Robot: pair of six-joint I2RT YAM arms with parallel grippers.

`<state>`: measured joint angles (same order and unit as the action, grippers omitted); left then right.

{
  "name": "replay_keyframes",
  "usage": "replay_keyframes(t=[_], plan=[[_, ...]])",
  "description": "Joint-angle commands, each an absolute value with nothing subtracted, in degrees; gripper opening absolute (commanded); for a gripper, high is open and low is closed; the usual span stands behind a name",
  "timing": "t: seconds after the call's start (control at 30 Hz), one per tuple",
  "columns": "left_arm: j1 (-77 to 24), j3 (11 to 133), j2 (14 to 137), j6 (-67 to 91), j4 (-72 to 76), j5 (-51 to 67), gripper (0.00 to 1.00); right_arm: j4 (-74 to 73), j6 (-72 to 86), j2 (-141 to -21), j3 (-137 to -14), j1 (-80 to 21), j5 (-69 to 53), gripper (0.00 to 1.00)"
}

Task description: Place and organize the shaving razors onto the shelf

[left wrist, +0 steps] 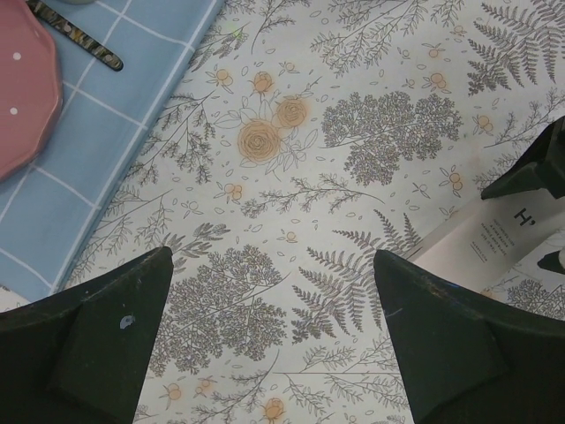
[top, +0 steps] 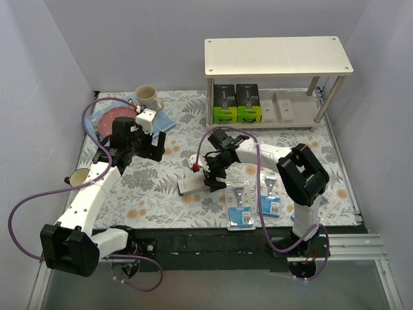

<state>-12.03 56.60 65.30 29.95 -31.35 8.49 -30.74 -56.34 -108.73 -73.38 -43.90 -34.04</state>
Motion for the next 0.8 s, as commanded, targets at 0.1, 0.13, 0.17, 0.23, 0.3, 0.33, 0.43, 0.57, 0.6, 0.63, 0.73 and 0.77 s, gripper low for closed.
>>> replay_keyframes(t=[0.1, 0.13, 0.17, 0.23, 0.3, 0.33, 0.43, 0.57, 0.6, 0.63, 0.73, 0.77], plan=[[-9.84, 55.99, 63.81, 31.46, -31.64, 11.51, 0.98, -26.02, -51.68, -108.63, -73.66, -44.47, -28.49, 0.68], [-9.84, 55.99, 64.07, 31.55, -31.12, 11.69, 0.98, -26.10, -51.68, -108.37, -73.57, -44.39, -27.95, 0.65], [-9.76, 55.99, 64.25, 31.81, -30.85, 12.21, 0.98, -25.76, -50.81, -107.59, -73.39, -44.12, -27.78, 0.63], [-9.76, 56.51, 65.21, 32.08, -30.06, 12.83, 0.98, -24.88, -49.14, -105.31, -73.13, -43.07, -26.29, 0.59], [-9.76, 57.13, 66.52, 32.43, -29.62, 13.62, 0.98, -22.95, -44.31, -103.20, -72.51, -41.15, -24.10, 0.58], [-9.76, 57.74, 67.14, 32.61, -29.10, 13.80, 0.98, -22.33, -42.03, -101.88, -72.42, -39.91, -23.56, 0.58], [-9.76, 58.97, 69.68, 33.22, -27.86, 14.50, 0.98, -20.83, -34.03, -94.42, -71.89, -33.07, -21.89, 0.55], [-9.76, 61.34, 72.77, 34.19, -26.46, 14.76, 0.98, -22.32, -26.03, -89.92, -73.38, -20.42, -20.05, 0.49], [-9.76, 61.78, 73.47, 34.36, -26.02, 14.77, 0.98, -22.24, -24.10, -89.39, -73.74, -15.26, -18.47, 0.50], [-9.76, 62.14, 74.00, 34.54, -25.93, 14.85, 0.98, -21.98, -23.21, -88.51, -74.00, -12.94, -17.76, 0.50], [-9.76, 63.19, 75.85, 34.89, -25.66, 15.20, 0.98, -18.56, -20.93, -87.54, -73.83, -4.85, -14.51, 0.52], [-9.76, 63.63, 76.63, 34.98, -25.66, 15.29, 0.98, -17.41, -20.13, -87.71, -73.83, -3.09, -12.41, 0.52]])
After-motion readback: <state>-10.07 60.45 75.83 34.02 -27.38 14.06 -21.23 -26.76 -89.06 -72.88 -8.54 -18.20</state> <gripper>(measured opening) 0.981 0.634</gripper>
